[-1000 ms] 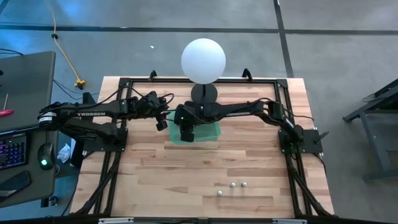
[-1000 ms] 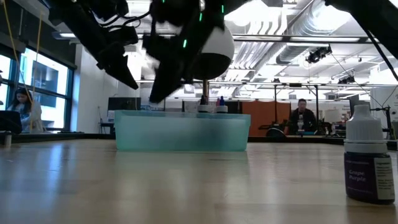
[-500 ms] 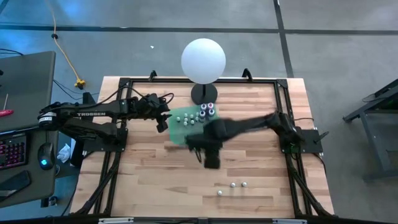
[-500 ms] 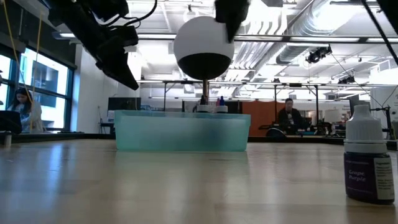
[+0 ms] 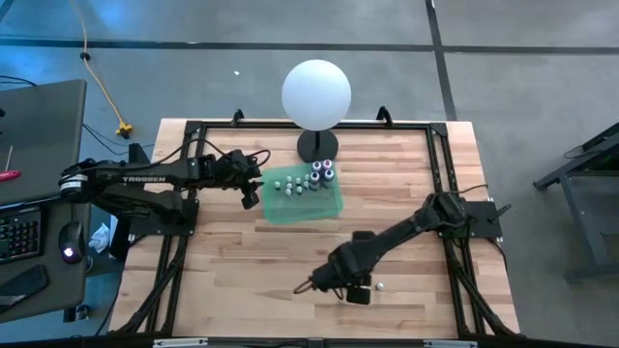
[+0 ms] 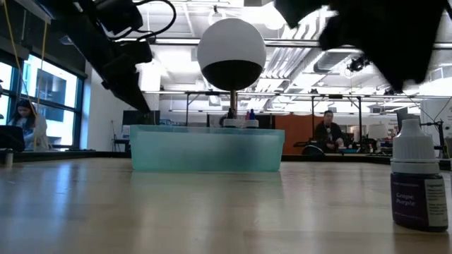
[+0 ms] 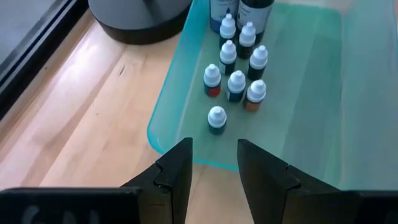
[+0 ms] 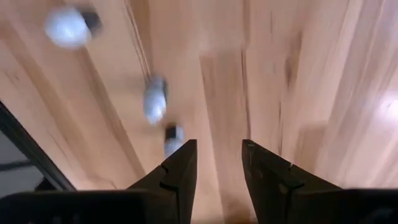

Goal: Pick & Place food coloring
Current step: Put the small purple food coloring bottle into the green bin

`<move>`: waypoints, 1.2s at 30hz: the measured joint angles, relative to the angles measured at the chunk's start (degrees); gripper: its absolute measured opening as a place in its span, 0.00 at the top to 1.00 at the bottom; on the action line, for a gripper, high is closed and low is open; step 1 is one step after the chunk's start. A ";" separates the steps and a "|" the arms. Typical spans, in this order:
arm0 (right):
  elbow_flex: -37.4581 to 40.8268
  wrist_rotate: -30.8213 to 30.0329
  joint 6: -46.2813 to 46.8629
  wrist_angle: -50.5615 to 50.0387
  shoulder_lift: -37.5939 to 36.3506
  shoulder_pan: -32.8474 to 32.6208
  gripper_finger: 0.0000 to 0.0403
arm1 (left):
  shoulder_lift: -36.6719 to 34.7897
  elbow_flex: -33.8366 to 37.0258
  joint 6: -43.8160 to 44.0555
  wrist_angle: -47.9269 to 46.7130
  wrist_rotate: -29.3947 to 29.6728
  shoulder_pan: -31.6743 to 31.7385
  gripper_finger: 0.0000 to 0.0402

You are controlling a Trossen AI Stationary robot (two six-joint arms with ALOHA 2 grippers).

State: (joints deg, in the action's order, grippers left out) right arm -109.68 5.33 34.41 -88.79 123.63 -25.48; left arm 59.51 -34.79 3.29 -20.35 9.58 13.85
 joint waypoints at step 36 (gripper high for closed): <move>46.42 4.15 12.15 44.71 -20.94 -9.59 0.71 | 0.00 0.00 2.81 0.95 -0.15 0.00 0.69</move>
State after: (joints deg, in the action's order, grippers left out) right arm -63.26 9.47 46.57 -44.07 102.69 -35.06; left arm 59.51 -34.79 6.10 -19.40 9.44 13.85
